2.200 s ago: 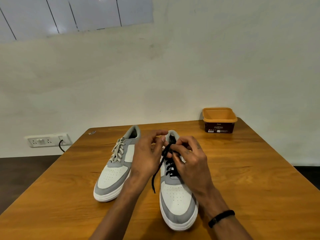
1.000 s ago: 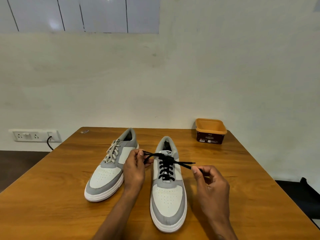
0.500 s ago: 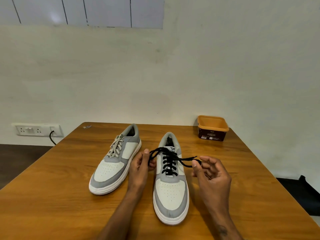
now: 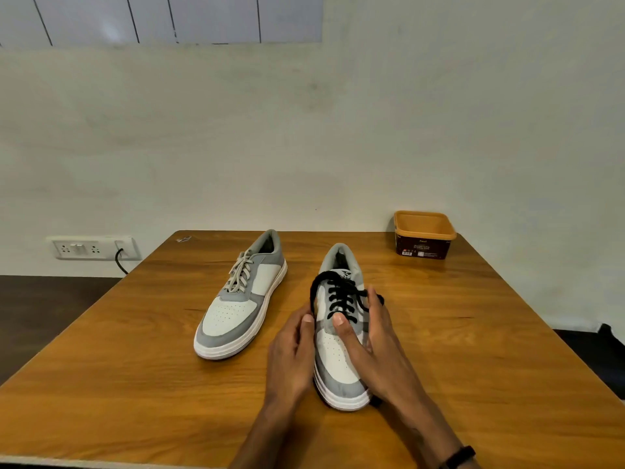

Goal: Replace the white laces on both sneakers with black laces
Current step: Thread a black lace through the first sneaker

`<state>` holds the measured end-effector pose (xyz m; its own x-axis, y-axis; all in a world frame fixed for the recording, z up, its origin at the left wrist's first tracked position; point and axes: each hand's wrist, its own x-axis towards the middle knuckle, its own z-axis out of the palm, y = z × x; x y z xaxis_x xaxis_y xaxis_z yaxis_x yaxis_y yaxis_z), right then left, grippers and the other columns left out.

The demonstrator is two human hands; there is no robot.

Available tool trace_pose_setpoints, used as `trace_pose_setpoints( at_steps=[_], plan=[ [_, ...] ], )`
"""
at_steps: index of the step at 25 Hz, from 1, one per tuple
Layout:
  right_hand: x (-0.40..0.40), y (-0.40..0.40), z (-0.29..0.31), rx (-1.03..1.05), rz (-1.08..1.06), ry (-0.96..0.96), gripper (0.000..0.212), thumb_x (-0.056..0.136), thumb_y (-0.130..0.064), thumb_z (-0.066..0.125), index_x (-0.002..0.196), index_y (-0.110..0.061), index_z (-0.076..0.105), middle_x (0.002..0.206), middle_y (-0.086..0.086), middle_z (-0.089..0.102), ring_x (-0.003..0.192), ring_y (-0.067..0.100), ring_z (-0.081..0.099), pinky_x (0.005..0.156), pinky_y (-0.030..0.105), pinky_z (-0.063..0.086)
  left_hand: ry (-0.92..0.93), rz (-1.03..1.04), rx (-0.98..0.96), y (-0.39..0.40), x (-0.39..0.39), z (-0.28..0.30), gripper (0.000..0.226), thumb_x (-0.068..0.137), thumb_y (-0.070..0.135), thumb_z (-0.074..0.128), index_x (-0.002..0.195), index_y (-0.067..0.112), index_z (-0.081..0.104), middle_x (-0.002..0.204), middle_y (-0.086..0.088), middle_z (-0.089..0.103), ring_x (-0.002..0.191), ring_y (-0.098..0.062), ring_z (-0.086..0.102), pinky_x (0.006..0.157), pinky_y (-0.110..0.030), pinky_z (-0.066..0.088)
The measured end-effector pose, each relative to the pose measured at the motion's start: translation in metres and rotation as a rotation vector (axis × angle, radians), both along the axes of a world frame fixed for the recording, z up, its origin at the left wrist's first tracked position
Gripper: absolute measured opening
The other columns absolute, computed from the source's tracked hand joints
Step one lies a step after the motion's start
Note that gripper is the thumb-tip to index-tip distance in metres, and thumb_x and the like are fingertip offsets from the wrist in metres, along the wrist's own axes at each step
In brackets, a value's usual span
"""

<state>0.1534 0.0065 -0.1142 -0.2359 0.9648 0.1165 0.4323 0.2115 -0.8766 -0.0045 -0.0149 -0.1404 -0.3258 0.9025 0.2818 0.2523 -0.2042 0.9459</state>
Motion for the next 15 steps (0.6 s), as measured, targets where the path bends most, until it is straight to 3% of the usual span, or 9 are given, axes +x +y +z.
trace_pose_setpoints(
  at_steps=[2, 6, 15],
  plan=[
    [-0.002, -0.005, -0.003, 0.02, 0.015, -0.032, 0.103, 0.086, -0.091, 0.041, 0.164, -0.045, -0.008, 0.175, -0.015, 0.003, 0.16, 0.01, 0.013, 0.127, 0.047, 0.029, 0.079, -0.02, 0.011, -0.016, 0.009, 0.0, 0.035, 0.109, 0.038, 0.05, 0.143, 0.036, 0.056, 0.128, 0.025, 0.065, 0.117, 0.012, 0.062, 0.094, -0.016, 0.054],
    [0.006, -0.007, -0.004, 0.065, -0.018, -0.013, 0.108, 0.082, -0.092, 0.049, 0.165, -0.043, 0.0, 0.172, -0.012, 0.018, 0.156, 0.01, 0.026, 0.123, 0.046, 0.036, 0.107, -0.026, 0.009, -0.018, 0.019, 0.001, 0.032, 0.109, 0.031, 0.054, 0.14, 0.036, 0.055, 0.117, 0.036, 0.059, 0.108, 0.021, 0.06, 0.086, -0.009, 0.051],
    [0.069, 0.001, 0.001, 0.085, -0.164, 0.003, 0.107, 0.084, -0.08, 0.063, 0.165, -0.045, 0.002, 0.171, -0.009, 0.023, 0.154, 0.013, 0.031, 0.121, 0.044, 0.04, 0.129, -0.083, 0.017, 0.001, 0.088, 0.005, 0.036, 0.11, 0.036, 0.05, 0.144, 0.028, 0.058, 0.117, 0.023, 0.068, 0.104, 0.009, 0.067, 0.09, -0.025, 0.059]
  ],
)
